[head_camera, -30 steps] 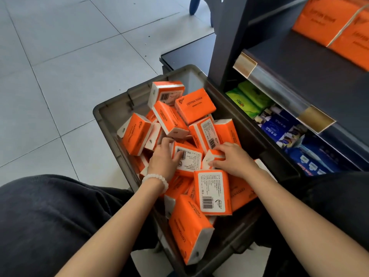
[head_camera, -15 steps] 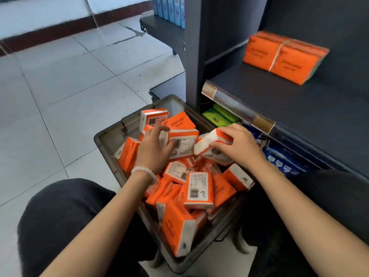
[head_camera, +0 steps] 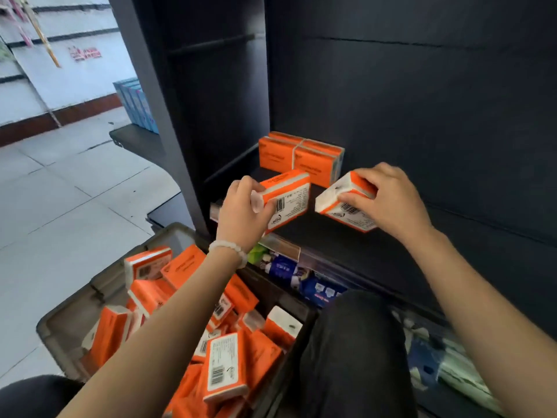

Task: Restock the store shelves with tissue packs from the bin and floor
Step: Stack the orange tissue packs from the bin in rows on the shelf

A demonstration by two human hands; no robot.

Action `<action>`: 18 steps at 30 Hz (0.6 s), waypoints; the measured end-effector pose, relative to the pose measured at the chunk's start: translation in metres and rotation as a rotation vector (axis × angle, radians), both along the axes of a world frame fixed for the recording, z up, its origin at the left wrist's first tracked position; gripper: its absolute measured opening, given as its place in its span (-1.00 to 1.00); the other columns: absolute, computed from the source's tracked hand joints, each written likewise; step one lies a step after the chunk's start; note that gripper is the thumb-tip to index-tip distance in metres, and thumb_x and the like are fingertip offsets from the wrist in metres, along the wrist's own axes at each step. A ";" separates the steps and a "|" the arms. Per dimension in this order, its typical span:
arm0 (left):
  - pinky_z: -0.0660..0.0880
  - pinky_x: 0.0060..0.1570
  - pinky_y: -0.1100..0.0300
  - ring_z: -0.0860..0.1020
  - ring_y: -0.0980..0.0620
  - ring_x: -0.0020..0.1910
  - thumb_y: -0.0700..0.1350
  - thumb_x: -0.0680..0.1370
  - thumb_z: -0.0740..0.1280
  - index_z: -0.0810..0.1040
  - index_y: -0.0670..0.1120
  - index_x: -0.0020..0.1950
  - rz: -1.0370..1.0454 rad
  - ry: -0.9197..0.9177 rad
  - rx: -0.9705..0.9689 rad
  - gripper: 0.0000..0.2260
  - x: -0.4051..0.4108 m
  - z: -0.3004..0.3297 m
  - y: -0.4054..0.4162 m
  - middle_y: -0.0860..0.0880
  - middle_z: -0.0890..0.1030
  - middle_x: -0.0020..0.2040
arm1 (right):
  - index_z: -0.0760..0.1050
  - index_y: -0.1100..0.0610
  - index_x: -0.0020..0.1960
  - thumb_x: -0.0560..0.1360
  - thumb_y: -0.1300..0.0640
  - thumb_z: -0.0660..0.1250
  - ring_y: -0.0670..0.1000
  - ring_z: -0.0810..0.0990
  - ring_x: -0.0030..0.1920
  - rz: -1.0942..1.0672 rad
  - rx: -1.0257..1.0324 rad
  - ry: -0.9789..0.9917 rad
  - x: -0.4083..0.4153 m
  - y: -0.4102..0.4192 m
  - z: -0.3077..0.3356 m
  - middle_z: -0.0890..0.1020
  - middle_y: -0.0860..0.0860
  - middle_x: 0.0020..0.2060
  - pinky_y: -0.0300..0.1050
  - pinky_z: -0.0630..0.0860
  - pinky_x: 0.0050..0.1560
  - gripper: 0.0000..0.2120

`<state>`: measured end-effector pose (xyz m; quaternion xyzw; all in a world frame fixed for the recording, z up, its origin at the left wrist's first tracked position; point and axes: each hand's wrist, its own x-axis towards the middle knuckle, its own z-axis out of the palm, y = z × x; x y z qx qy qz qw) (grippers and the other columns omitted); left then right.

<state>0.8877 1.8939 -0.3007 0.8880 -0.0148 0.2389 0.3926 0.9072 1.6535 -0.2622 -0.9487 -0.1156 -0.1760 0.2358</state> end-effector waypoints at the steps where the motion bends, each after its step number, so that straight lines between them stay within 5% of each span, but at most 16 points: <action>1: 0.43 -0.05 0.11 0.46 0.03 -0.03 -0.04 0.48 0.39 0.41 -0.07 0.01 -0.013 0.002 0.016 -0.78 0.008 0.001 -0.010 0.02 0.43 0.01 | 0.48 0.06 0.29 0.41 -0.15 0.39 0.07 0.42 0.14 -0.023 -0.046 0.003 0.004 -0.010 -0.001 0.51 0.04 0.09 0.04 0.38 0.16 -0.48; 12: 0.46 -0.01 -0.06 0.51 -0.11 -0.04 -0.01 0.53 0.32 0.39 -0.07 0.08 -0.169 0.260 0.172 -0.78 0.054 -0.031 -0.058 -0.04 0.43 0.05 | 0.39 -0.06 0.36 0.41 -0.21 0.37 0.01 0.34 0.26 -0.053 -0.229 0.226 0.021 -0.062 -0.047 0.46 -0.05 0.21 -0.03 0.21 0.27 -0.43; 18: 0.45 0.04 -0.03 0.48 -0.05 0.02 0.04 0.56 0.26 0.43 0.00 0.15 -0.215 0.245 0.210 -0.78 0.062 -0.022 -0.057 -0.02 0.45 0.08 | 0.47 0.00 0.29 0.39 -0.28 0.33 0.02 0.38 0.28 -0.165 -0.104 0.148 0.013 -0.074 -0.051 0.48 -0.04 0.22 0.06 0.17 0.37 -0.43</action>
